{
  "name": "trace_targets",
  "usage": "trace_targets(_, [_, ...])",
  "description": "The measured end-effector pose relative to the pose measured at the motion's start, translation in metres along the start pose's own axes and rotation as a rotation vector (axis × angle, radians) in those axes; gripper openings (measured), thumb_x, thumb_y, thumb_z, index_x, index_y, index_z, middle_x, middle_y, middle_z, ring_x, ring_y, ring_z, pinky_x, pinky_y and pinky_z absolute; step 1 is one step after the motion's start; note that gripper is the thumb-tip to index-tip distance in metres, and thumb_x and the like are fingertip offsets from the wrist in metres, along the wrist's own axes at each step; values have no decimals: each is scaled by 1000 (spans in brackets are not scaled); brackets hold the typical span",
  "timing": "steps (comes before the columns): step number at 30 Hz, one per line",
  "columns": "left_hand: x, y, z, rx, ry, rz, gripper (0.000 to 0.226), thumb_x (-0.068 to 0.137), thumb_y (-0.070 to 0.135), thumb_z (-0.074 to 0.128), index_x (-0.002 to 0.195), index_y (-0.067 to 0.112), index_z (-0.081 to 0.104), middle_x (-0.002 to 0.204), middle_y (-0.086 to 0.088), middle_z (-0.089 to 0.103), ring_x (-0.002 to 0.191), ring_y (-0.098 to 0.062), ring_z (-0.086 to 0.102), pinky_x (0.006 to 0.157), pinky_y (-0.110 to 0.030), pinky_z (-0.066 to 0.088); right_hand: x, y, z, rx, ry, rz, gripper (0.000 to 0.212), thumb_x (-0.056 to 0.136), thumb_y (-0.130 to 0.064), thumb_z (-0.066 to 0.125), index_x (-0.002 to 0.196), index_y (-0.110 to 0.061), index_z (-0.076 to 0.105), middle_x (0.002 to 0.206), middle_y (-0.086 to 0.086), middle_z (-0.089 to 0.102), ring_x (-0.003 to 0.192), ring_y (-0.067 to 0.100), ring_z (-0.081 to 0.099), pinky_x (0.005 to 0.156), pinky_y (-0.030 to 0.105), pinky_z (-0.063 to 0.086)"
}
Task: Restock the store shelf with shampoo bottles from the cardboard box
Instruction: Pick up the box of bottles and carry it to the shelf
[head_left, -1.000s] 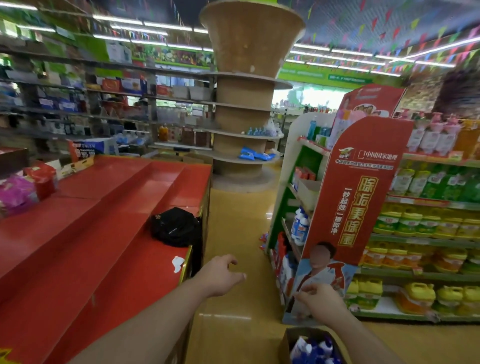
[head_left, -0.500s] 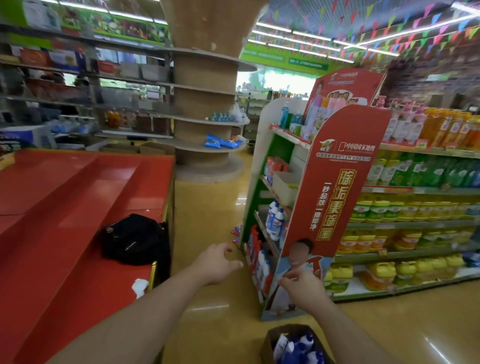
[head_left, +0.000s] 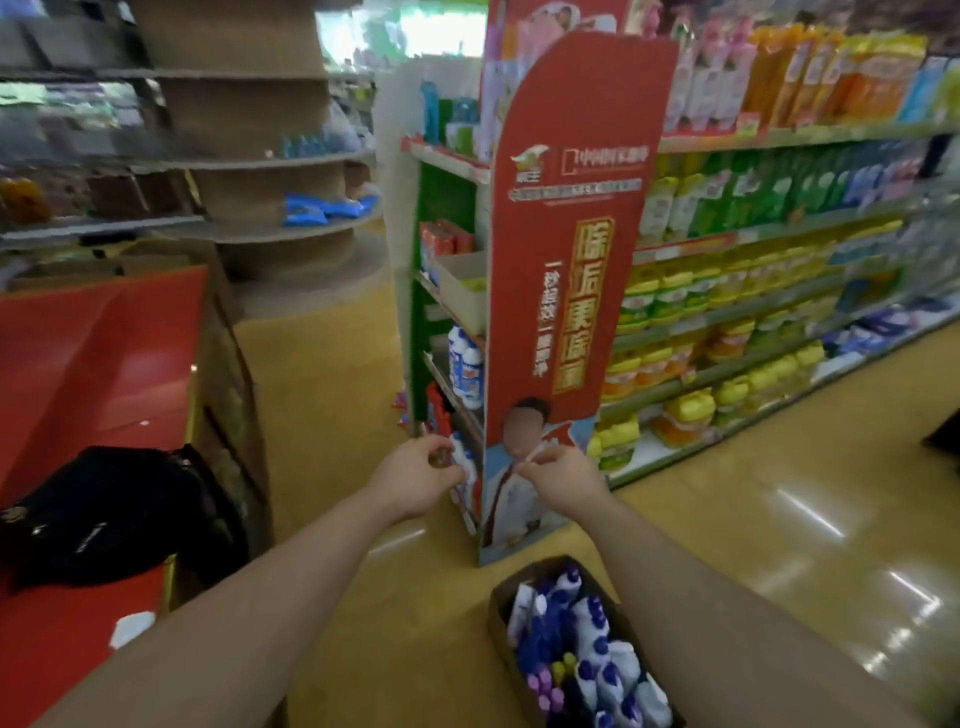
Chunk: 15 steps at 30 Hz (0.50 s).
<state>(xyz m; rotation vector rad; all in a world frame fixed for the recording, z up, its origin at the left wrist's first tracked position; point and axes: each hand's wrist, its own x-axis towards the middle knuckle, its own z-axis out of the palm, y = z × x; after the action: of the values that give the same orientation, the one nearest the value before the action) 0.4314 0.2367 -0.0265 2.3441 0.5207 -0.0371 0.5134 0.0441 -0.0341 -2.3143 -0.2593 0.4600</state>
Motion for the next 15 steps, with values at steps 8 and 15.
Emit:
trace_targets(8, [92,57,61,61,-165,94,45,87,47,65,127,27,57,115,-1,59,95,-19,60,78,-29,46,58,54,-51,33,57,134,39,95,-44,58,113,-11,70,83,-1,59,73,16,53,64,32,46])
trace_targets(15, [167,92,118,126,-308,205,39,89,39,67,116,12,58,106,-4,59,102,-26,58,83,-41,46,93,110,-92,116,227,334,30,95,-41,61,107,-14,69,77,1,63,81,23,65,76,37,54])
